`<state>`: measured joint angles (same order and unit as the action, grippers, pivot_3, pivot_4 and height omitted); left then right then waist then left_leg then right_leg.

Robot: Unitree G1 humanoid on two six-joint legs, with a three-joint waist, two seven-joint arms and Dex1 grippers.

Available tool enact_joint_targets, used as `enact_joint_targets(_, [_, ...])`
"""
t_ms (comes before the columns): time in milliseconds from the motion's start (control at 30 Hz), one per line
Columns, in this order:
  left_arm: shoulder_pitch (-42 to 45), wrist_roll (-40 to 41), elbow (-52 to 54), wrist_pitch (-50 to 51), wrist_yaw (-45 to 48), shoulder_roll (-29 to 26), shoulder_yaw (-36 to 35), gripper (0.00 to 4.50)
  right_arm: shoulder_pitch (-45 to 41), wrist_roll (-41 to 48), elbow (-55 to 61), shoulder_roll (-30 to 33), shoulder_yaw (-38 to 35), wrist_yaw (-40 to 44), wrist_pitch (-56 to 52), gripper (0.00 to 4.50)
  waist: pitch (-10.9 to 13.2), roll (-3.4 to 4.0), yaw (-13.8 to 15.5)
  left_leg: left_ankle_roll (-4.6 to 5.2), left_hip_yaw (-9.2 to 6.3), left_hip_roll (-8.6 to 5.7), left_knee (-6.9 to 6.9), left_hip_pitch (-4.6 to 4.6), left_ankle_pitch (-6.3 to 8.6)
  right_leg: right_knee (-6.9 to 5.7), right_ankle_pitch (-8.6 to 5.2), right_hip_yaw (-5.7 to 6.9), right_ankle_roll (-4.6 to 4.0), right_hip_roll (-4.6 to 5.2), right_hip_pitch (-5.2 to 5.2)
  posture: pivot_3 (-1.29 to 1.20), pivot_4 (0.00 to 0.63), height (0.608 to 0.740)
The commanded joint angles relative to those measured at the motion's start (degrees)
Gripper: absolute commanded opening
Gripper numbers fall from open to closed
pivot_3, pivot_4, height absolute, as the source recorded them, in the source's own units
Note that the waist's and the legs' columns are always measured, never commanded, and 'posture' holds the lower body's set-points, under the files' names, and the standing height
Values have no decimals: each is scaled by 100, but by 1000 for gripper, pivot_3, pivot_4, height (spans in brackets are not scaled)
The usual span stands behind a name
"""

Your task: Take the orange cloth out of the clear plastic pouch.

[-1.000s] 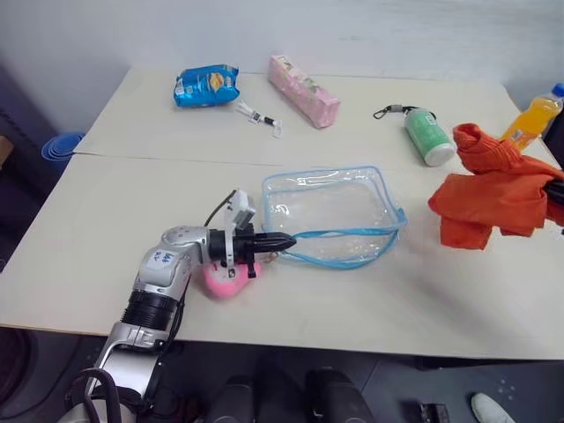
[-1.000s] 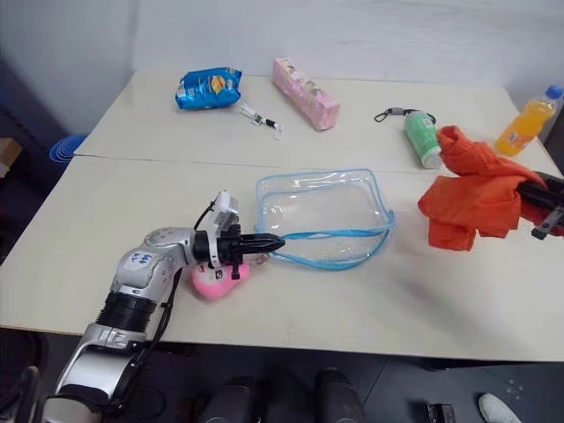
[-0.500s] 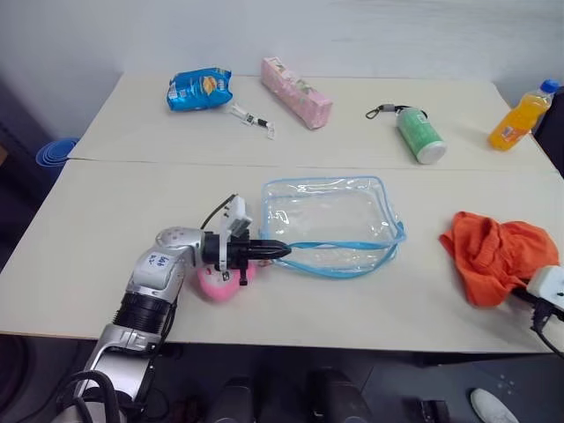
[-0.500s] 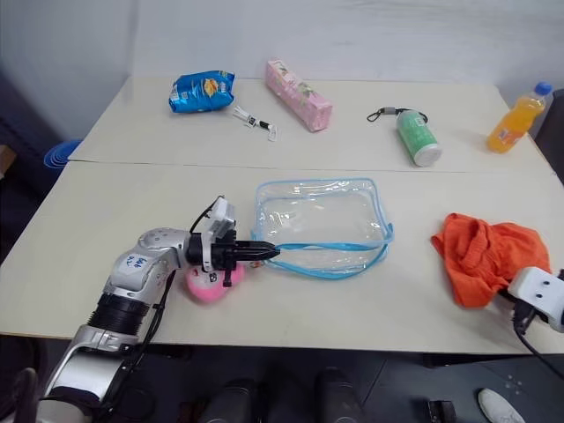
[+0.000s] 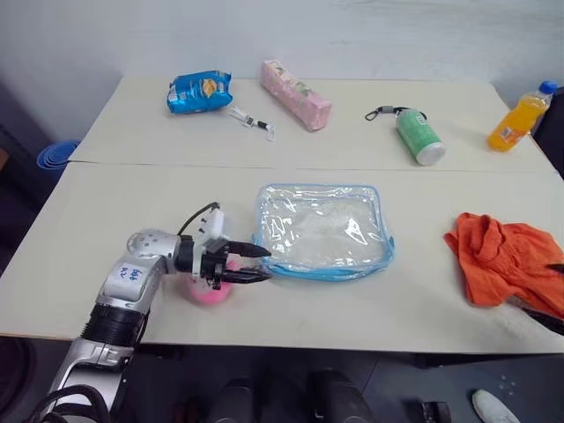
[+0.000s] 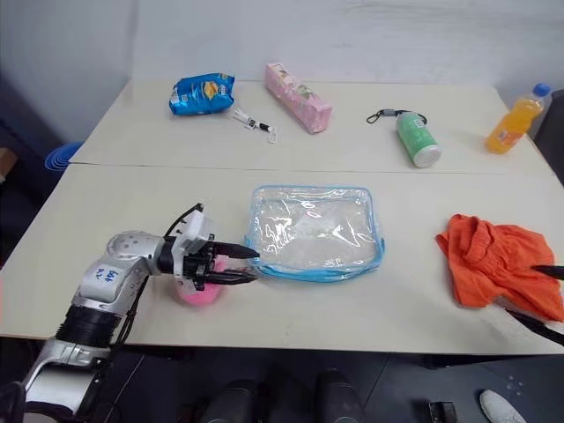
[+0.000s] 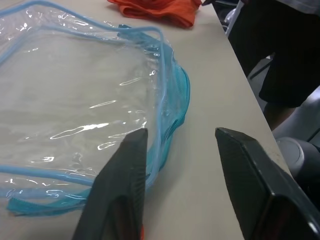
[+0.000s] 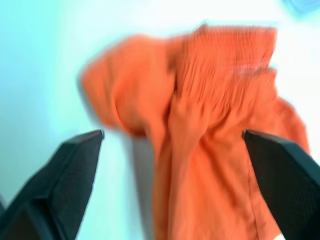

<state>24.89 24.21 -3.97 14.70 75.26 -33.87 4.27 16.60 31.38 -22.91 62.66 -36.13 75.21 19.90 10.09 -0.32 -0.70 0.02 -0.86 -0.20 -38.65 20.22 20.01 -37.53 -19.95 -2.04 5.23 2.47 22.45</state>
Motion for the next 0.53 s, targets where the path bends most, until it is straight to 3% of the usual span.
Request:
enact_joint_targets(33, [-186, 328, 434, -528, 175, -257, -654, 3695, 721, 1346, 2268, -252, -678, -263, -1960, 4500, 1, -2, -31, -9, -7, 6, 6, -2, -3, 0, -1, 4, -2, -3, -1, 0, 150, 740])
enact_joint_targets(100, [-391, 276, 541, -603, 163, -450, -789, 4308, 1036, 1254, 3128, -500, -531, -152, -1948, 4500, 1, -7, -38, -18, -16, 5, 12, -5, -8, 2, -1, 12, -3, -2, -4, 0, 150, 740])
enact_joint_targets(233, [-1585, -24, 304, -1645, 480, -1008, -1311, 4429, 942, 335, 3867, -1160, 688, -34, -1137, 4500, -1, -6, -103, -17, -11, -1, 57, -14, -7, 18, -2, 7, -4, 1, 0, 0, 150, 740])
enact_joint_targets(400, [-2349, -360, 194, -2493, 72, -1233, -1796, 4429, 521, -430, 3117, -1823, 1233, 73, 92, 4500, 3, -10, -20, -2, -9, -9, 51, -3, 1, 30, -2, 11, -4, 18, 5, 0, 150, 740])
enact_joint_targets(533, [-2900, -213, 506, -2418, -232, -1226, -2127, 4429, 486, -688, 2470, -2153, 1425, 11, 653, 4500, 2, -10, 73, 5, -13, -11, 57, -8, 2, 51, -2, 16, -5, 24, -9, 0, 150, 740])
